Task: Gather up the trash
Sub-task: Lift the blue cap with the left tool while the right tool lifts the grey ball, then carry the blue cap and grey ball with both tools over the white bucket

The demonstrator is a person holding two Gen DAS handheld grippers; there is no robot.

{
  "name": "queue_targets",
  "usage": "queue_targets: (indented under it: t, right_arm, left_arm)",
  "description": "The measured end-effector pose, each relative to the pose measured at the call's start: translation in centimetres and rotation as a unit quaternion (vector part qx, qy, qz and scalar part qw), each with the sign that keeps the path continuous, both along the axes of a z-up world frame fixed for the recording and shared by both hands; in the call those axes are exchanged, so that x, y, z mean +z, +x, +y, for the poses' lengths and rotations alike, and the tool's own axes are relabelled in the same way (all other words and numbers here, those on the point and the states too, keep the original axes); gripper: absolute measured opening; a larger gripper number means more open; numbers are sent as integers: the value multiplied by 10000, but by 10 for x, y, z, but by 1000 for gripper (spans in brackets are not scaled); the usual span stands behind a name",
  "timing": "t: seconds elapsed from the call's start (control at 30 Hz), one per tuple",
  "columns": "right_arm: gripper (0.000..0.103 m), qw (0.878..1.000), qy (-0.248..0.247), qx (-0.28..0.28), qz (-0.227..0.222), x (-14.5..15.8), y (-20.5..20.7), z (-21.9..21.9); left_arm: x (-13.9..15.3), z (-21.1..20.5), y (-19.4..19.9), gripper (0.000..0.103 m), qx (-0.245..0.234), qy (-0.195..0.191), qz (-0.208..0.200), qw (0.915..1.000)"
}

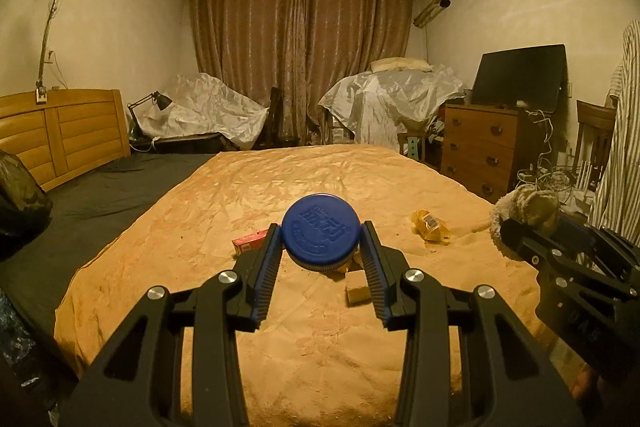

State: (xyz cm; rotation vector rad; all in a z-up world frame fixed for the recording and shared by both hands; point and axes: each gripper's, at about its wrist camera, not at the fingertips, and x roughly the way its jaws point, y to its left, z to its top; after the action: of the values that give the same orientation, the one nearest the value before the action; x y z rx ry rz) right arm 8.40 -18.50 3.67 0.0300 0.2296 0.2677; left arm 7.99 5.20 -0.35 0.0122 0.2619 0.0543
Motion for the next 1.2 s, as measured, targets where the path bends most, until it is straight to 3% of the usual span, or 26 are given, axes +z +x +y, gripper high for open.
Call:
queue_targets:
  t: [0.37,0.6,0.9,1.2]
  right_arm:
    - [50,10000,-28,18,-26,6,1,-5]
    - [50,9999,-47,-163,-22,13,-4,-24]
    - [50,9967,-196,-789,-70,36,-27,-93]
    - [50,9865,-171,-1624,84,41,-58,-196]
  left_arm:
    - [3,-7,-1,39,-63,69,-93,9999]
    - [9,-30,4,39,-347,127,-158,9992]
    - [23,-89,13,39,-1024,106,-276,9943]
    - [23,-170,22,39,-1885,104,-129,9819]
